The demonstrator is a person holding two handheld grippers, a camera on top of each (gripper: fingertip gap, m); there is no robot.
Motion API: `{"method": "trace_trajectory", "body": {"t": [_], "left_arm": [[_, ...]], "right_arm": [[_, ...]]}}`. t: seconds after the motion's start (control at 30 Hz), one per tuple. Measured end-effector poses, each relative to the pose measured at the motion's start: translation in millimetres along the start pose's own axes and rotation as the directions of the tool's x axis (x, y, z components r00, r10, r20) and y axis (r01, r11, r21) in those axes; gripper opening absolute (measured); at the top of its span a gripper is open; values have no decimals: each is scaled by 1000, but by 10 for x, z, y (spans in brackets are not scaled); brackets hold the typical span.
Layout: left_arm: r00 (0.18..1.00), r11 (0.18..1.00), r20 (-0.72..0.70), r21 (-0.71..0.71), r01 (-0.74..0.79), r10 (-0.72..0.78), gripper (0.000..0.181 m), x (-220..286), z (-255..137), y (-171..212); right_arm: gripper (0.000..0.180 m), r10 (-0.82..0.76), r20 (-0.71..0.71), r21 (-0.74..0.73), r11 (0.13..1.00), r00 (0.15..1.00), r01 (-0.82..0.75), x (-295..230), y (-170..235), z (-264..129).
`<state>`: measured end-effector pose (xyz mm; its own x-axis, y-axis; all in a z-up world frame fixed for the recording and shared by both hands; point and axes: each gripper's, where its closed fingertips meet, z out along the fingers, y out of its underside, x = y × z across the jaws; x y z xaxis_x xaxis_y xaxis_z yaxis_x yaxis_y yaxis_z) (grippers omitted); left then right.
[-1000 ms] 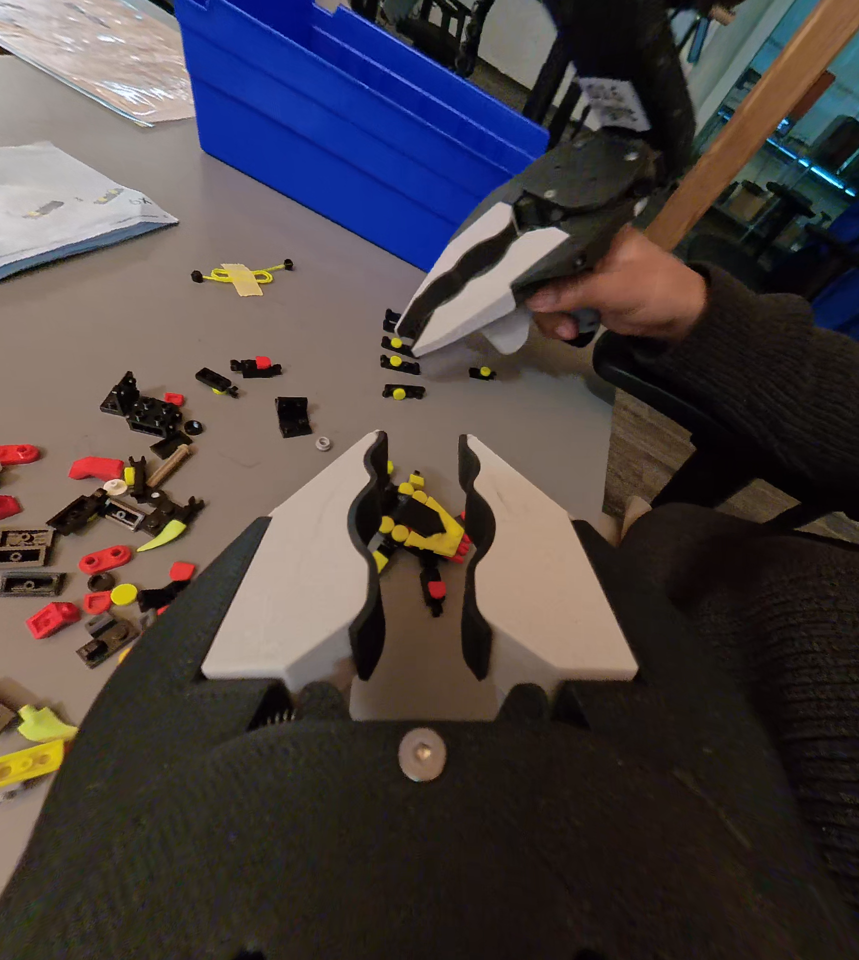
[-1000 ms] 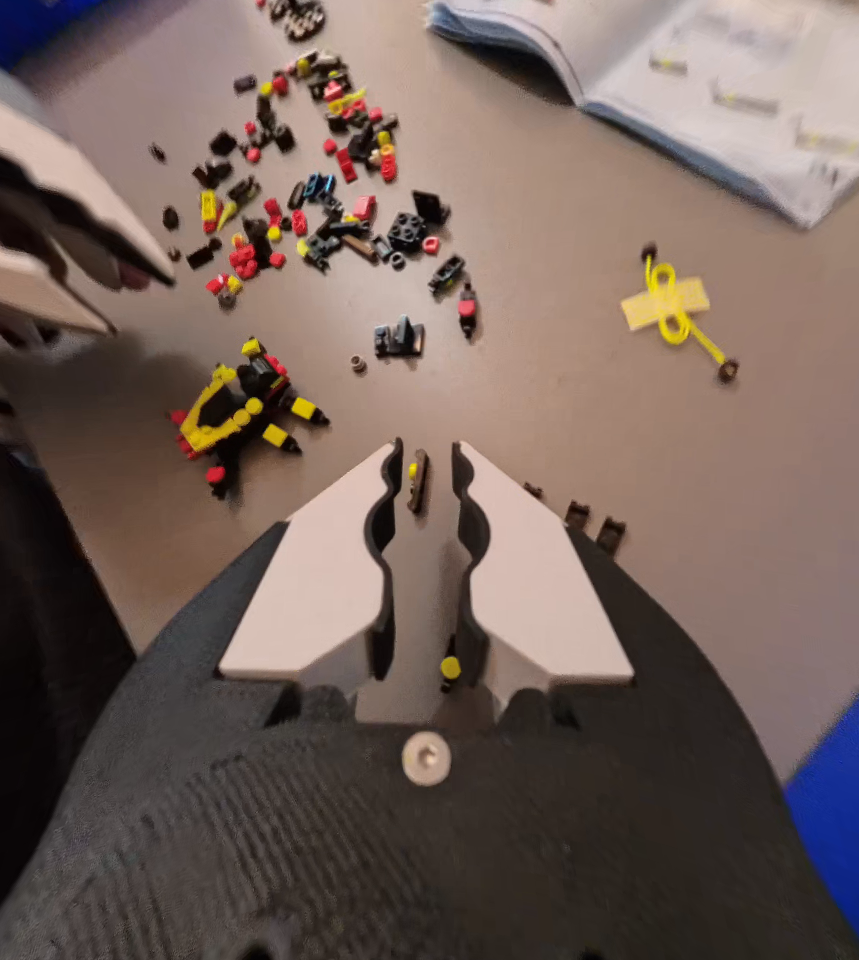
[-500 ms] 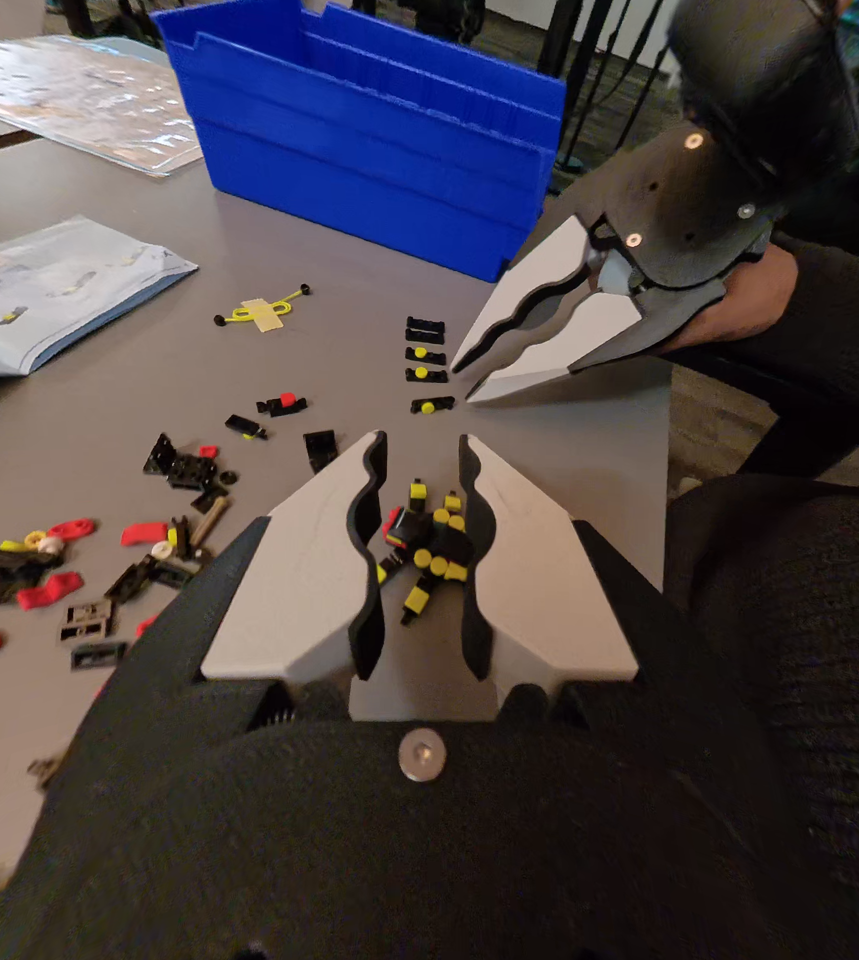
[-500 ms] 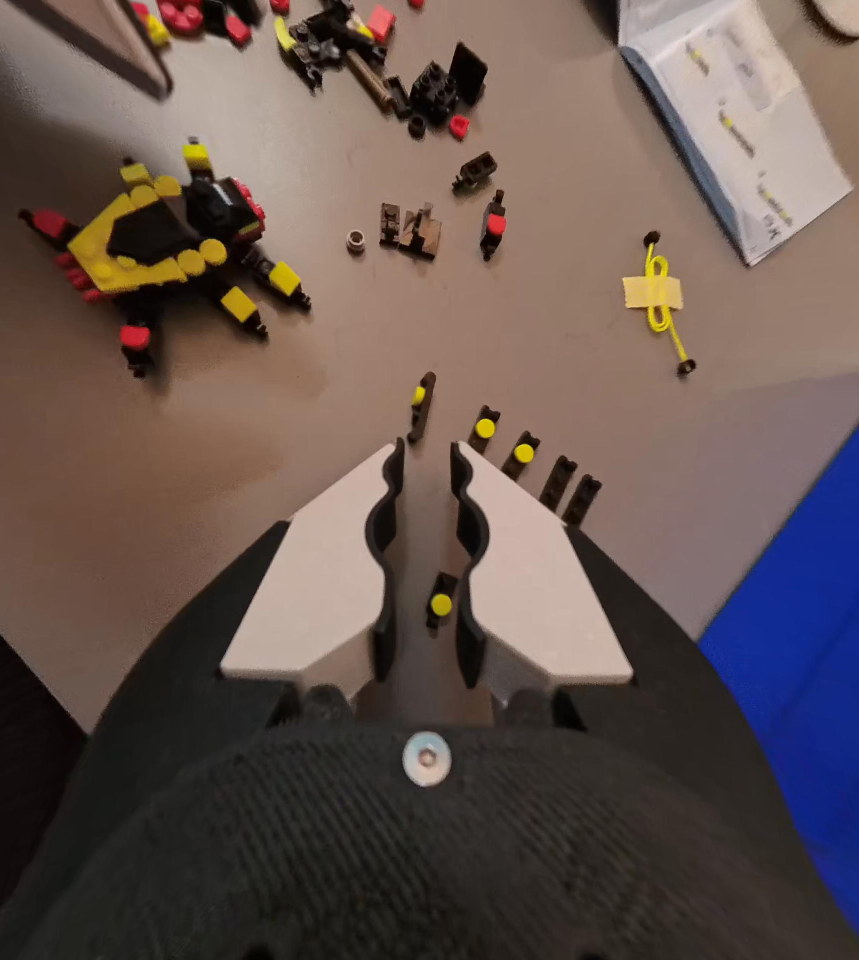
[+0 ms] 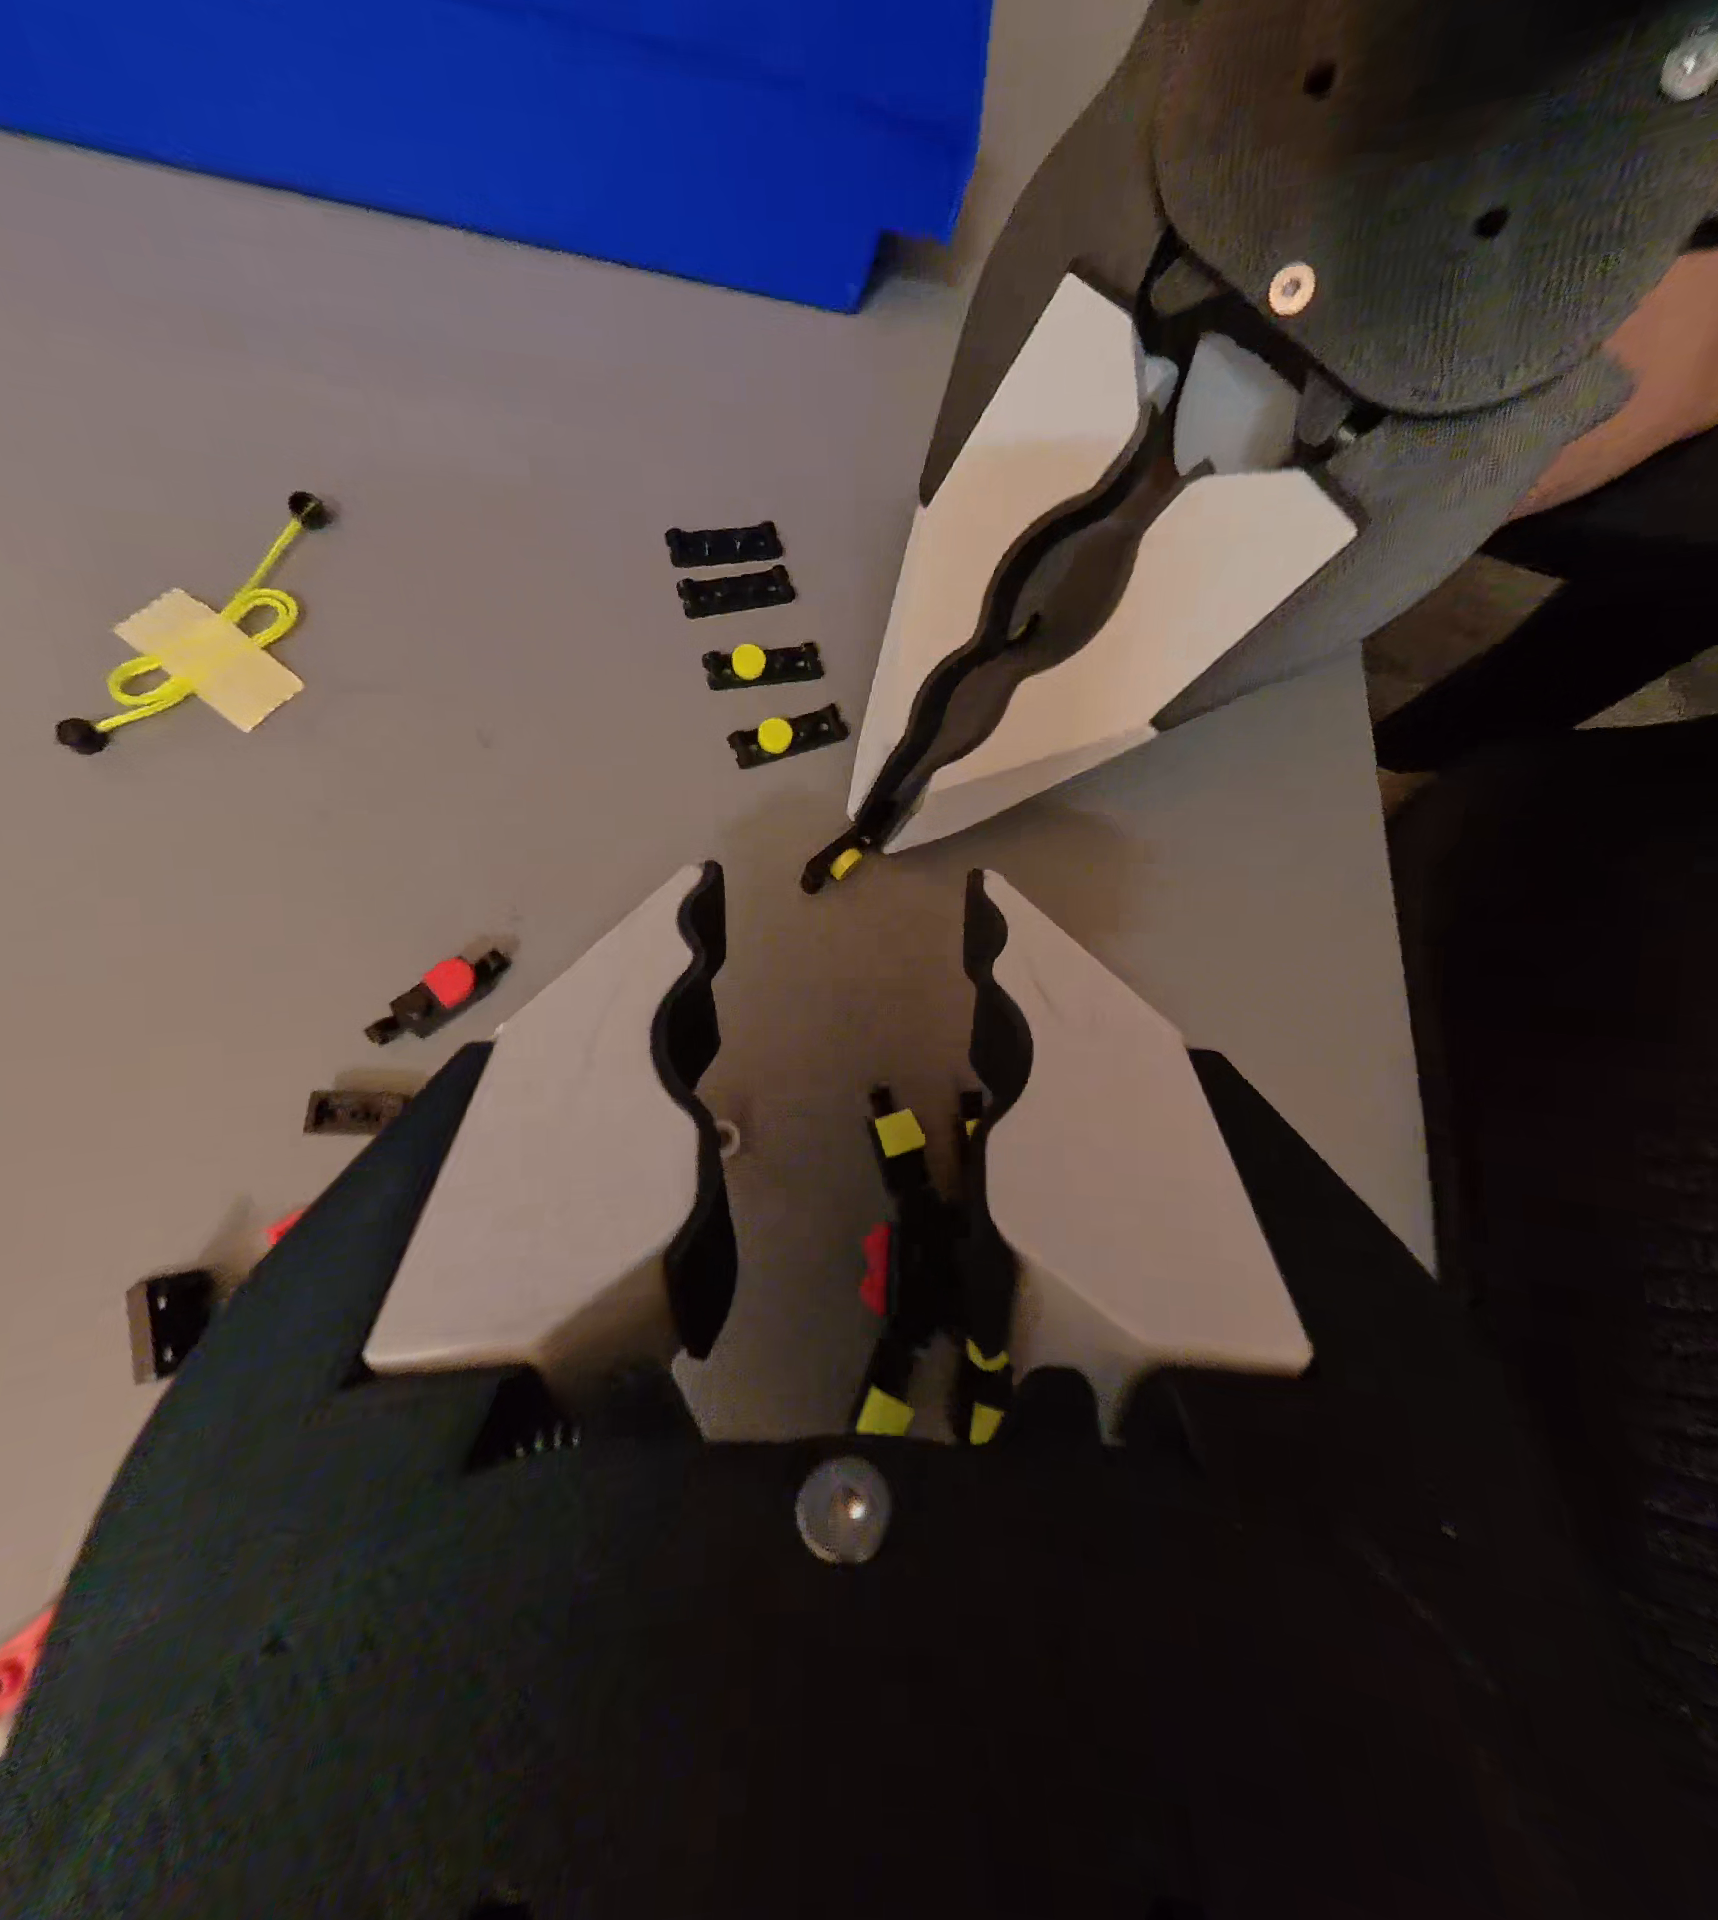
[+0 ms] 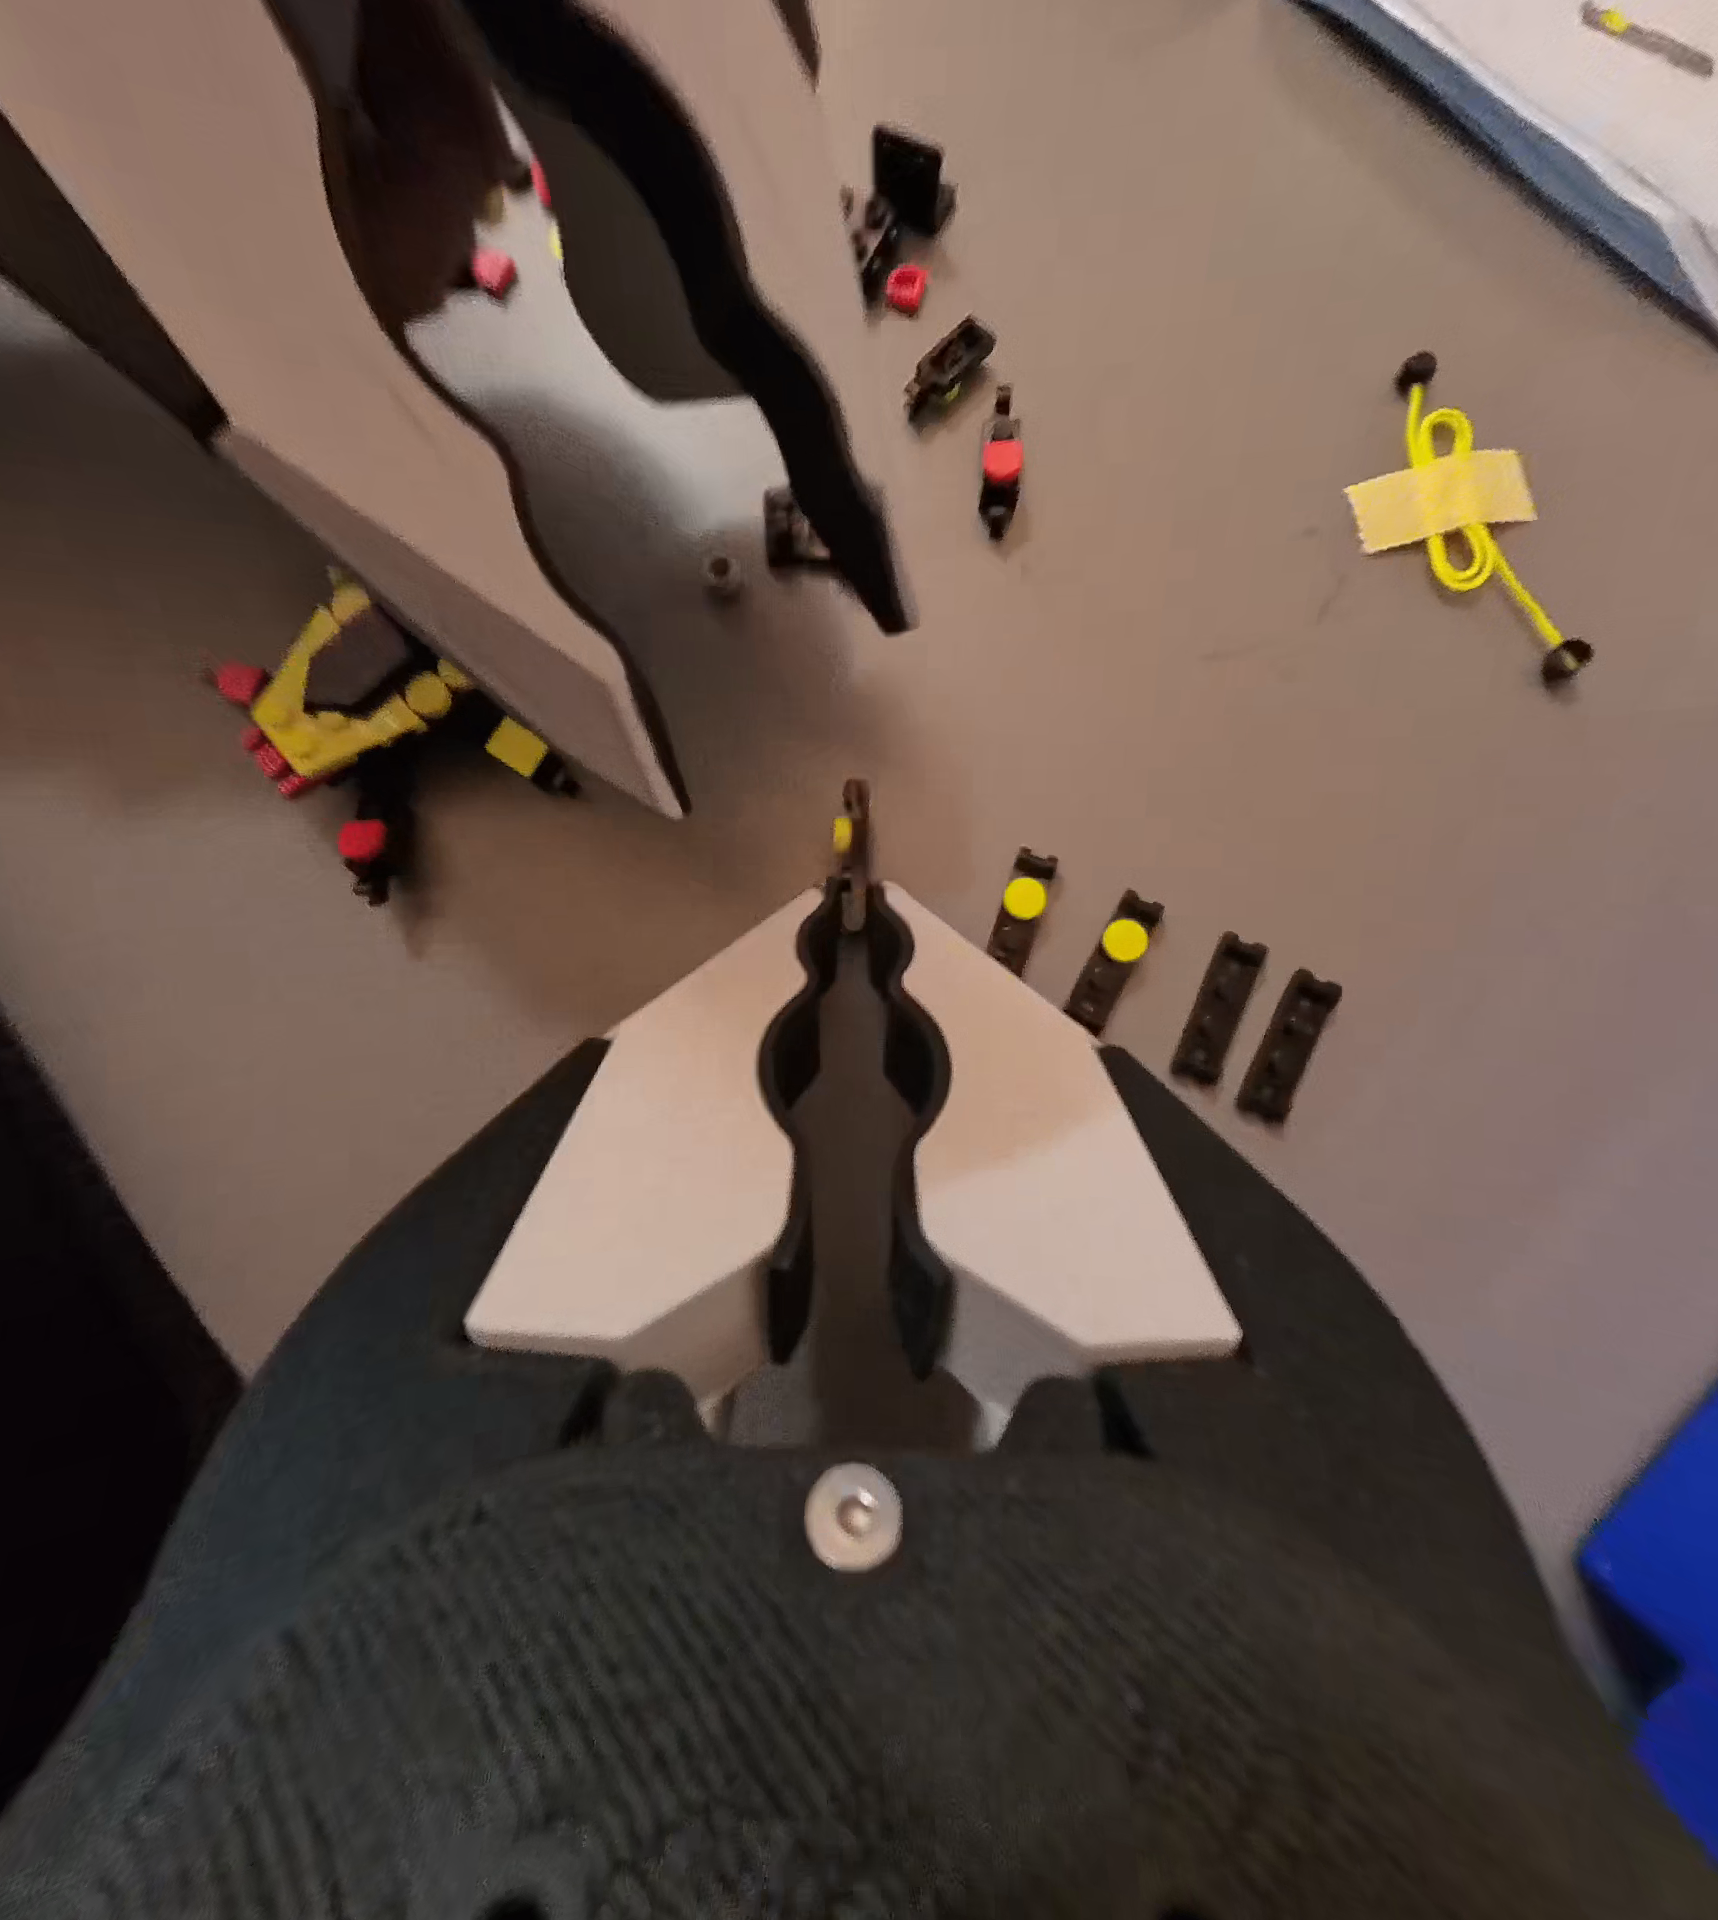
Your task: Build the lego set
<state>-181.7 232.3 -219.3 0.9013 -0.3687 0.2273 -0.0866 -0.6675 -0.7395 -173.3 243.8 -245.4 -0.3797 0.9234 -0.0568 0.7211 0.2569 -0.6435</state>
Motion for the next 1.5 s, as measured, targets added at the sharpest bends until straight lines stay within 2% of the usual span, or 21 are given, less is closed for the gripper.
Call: {"method": "trace_trajectory", "body": {"t": [0.07,0.13,0.23,0.37,0.5,0.63,0.77,0.87,0.93,1.03,1.1,1.13,1.2,1.27,1.37,1.5], "left_arm": [[1000,1000,-18,19,-5,6,45,-12,23,-40],[1000,1000,-21,25,-15,16,44,-44,54,-57],[995,995,6,-20,-102,102,44,-105,142,-21],[983,984,60,-51,-169,172,40,-173,238,-36],[984,986,68,-37,-162,165,32,-197,280,-68],[973,968,47,-121,-219,226,27,-194,294,65],[967,961,40,-127,-244,251,21,-171,292,61],[964,955,30,-142,-259,266,18,-163,311,58],[961,951,36,-158,-265,274,16,-187,315,63],[965,953,24,-171,-252,260,15,-172,305,70],[969,958,40,-168,-233,243,15,-184,265,63],[972,963,56,-158,-217,228,15,-195,232,52],[980,979,74,-109,-174,182,15,-191,149,13],[988,992,95,-47,-117,121,15,-187,49,-36],[985,999,168,32,-44,39,16,-227,-148,-51],[941,992,332,125,23,-64,15,-341,-491,85]], "right_arm": [[3,116,68,56,991,991,-120,16,-77,-62],[3,254,193,94,957,948,-276,17,-164,-123],[3,461,391,40,856,796,-515,17,-225,-175],[3,599,389,-4,761,700,-649,144,-151,-182],[3,631,387,-55,744,673,-666,84,-96,-142],[3,675,391,-106,709,626,-697,62,-38,-78],[5,669,393,-123,719,631,-685,9,-34,-51],[26,656,424,-117,724,625,-680,-37,-72,-68],[33,647,426,-99,728,632,-678,-29,-91,-89],[35,596,469,-36,750,652,-660,-38,-187,-192],[34,510,485,57,792,710,-608,-24,-284,-322],[33,448,463,126,821,765,-556,15,-326,-395],[26,347,317,228,875,883,-426,183,-325,-486],[20,291,166,239,915,942,-325,320,-258,-501],[16,287,67,193,936,955,-295,286,-183,-417],[14,253,-79,124,962,964,-242,171,-96,-318]]}}
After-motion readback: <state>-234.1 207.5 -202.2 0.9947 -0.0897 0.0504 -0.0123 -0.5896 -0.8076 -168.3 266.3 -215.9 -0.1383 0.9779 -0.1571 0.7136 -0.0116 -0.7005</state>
